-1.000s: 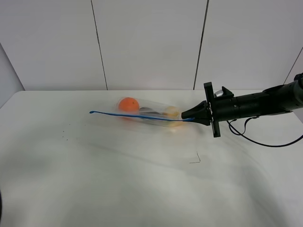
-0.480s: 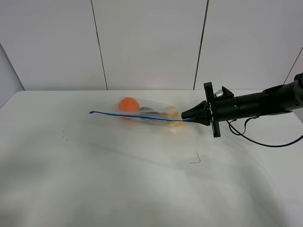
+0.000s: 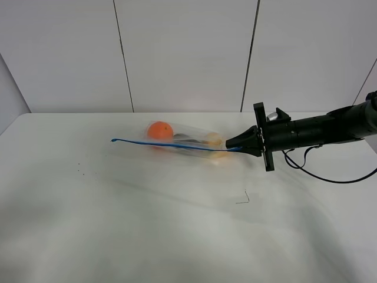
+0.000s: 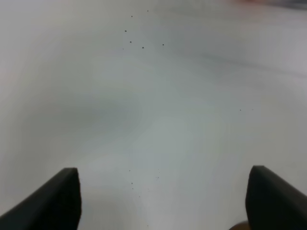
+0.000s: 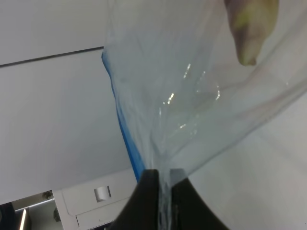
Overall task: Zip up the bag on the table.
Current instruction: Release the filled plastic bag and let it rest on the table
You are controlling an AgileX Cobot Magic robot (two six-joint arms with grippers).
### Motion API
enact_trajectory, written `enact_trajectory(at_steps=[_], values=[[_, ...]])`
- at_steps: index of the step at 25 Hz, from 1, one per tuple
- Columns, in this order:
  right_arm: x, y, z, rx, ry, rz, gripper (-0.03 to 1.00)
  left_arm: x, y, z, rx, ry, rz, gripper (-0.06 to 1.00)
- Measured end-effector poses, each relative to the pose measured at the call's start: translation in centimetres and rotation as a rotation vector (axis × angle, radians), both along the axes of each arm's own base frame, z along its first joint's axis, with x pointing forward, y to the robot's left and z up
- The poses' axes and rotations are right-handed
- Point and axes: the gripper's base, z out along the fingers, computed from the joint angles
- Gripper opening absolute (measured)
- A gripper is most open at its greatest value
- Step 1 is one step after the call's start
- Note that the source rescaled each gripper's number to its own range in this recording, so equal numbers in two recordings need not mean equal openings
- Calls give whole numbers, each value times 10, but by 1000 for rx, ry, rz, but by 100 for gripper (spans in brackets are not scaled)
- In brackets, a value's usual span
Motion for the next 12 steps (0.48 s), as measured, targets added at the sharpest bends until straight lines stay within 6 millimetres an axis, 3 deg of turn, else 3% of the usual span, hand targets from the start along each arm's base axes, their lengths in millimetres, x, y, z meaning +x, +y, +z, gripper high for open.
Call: enact_trajectory(at_steps=[10, 12], values=[[0, 0, 0, -2, 0, 2, 1, 0, 0, 0, 0, 0, 0, 100], [-1, 0, -1, -8, 4, 9, 7, 0, 0, 0, 0, 0, 0, 100]])
